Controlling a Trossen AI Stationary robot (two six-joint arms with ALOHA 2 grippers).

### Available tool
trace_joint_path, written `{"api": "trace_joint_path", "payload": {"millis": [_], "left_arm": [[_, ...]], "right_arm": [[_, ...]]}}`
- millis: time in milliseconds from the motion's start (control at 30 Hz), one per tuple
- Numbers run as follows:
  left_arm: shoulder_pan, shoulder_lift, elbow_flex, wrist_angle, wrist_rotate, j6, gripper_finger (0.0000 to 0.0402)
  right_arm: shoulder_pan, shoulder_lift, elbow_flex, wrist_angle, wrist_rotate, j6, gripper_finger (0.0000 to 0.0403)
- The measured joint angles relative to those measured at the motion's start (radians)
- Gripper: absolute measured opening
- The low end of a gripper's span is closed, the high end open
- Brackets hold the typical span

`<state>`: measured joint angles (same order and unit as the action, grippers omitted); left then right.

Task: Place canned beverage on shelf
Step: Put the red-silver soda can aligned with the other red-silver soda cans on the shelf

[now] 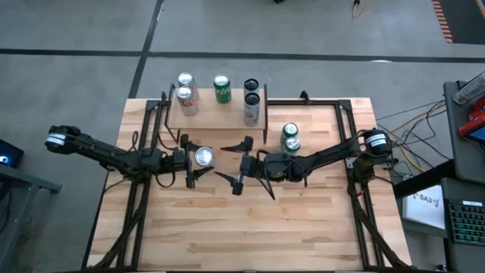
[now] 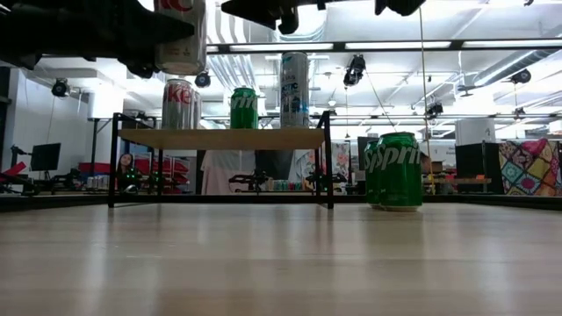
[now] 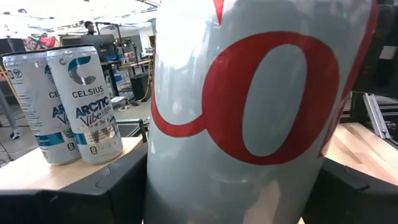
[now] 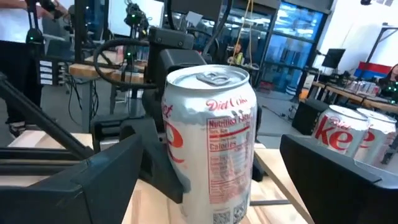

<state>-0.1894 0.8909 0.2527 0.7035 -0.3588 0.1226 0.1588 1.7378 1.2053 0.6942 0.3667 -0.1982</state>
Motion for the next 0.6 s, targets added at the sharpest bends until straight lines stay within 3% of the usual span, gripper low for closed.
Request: {"api": "trace_joint_path", "payload": {"millis": [367, 600], "left_arm": [[0.0, 0.003, 0.0, 0.0, -0.044, 0.006, 0.0296], [0.0, 0.05, 0.0, 0.063, -0.054, -0.026, 0.0296]], "right_arm": [[-0.018, 0.0, 0.001, 0.027, -0.034, 0.058, 0.0368], [-0.023, 0.0, 0.007, 0.028, -0.035, 0.007, 0.0368]]}}
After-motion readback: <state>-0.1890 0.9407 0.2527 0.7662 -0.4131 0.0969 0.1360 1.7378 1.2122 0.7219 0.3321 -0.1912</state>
